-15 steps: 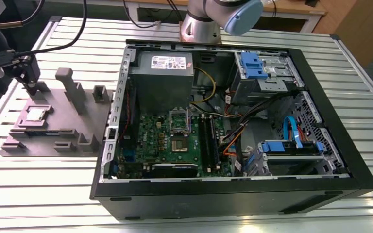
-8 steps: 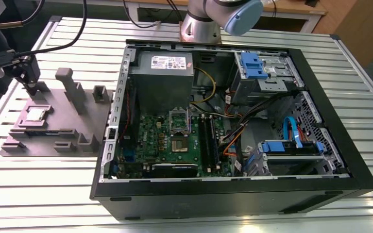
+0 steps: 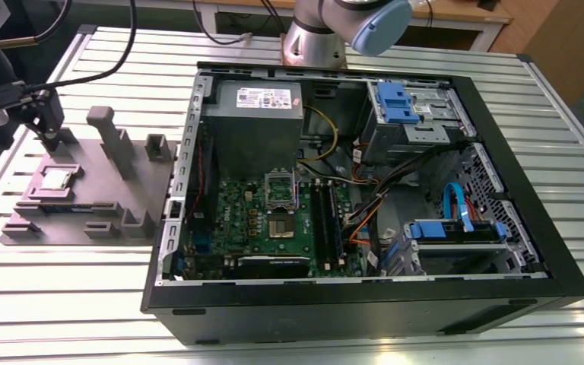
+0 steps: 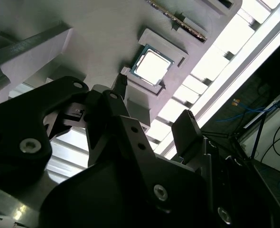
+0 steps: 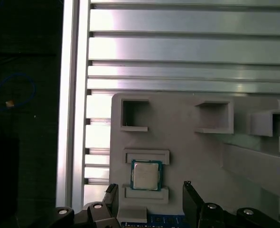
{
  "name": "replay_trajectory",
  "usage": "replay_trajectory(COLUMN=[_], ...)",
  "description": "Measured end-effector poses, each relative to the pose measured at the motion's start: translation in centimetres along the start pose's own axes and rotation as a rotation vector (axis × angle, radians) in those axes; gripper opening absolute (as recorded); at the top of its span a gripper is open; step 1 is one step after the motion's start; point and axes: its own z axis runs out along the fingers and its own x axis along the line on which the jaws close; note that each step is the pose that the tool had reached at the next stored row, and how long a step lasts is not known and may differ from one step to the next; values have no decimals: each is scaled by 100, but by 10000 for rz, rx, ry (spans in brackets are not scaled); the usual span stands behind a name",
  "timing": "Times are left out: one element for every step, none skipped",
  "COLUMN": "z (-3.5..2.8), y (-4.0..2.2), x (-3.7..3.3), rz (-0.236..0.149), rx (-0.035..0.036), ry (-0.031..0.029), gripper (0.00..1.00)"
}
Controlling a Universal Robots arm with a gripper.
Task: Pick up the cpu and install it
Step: 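Pick up the cpu and move it towards the insertion slot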
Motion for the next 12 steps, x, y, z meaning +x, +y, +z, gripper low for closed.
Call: replay_trajectory(z=[16,34,51,66,78,91,108,125,143,162,180,198], y=[-14,-32,-49,-60,-66,-68,-71,-73,-74,-76,-77,-78], x=[0,0,0,-1,-1,-1,-2,-1,-1,-2,-2,-3], rz=[0,0,0,-1,-2,-3,-3,-2,-1,-2,-5,-15], rx=[-9,-19,-31,-57,-106,-149,-175,-183,-185,-186,-186,-185], ry=[2,0,1,-1,0,-1,-3,-2,-1,-1,0,0], gripper=[65,65,65,65,65,65,65,65,65,65,65,65])
